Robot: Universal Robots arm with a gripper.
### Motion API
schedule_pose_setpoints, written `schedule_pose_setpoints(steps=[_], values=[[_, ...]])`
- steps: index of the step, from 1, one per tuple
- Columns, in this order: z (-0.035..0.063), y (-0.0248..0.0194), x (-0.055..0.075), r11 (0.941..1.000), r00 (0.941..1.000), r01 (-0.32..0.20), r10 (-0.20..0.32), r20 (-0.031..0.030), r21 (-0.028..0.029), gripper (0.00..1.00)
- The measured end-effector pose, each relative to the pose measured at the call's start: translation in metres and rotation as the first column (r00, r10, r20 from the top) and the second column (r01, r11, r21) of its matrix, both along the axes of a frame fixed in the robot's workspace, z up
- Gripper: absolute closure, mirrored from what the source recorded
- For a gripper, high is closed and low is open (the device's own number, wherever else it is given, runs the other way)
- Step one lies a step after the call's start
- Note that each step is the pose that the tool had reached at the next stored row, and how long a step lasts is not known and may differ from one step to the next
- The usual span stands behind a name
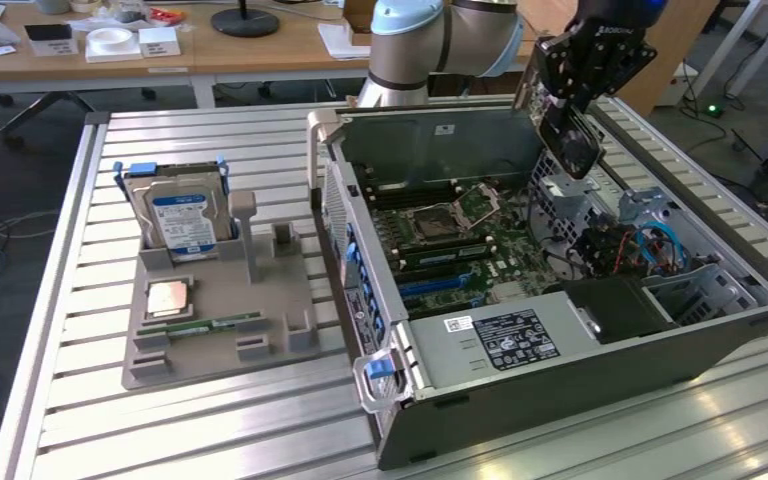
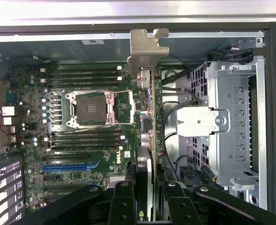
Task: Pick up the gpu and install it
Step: 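Pick up the gpu and move the gpu toward the slot, then insert the gpu into the slot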
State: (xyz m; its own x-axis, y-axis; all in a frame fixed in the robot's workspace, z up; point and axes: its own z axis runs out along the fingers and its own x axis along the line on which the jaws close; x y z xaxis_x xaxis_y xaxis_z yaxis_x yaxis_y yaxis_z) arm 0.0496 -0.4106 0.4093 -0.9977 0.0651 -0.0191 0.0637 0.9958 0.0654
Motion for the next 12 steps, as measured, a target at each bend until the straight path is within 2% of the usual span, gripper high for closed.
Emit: schedule_pose_setpoints(steps=[12], values=[[0.0001,0.0000,0.0025,1.0000,1.0000,0.000,0.000,0.0000,-0.0002,0.74]])
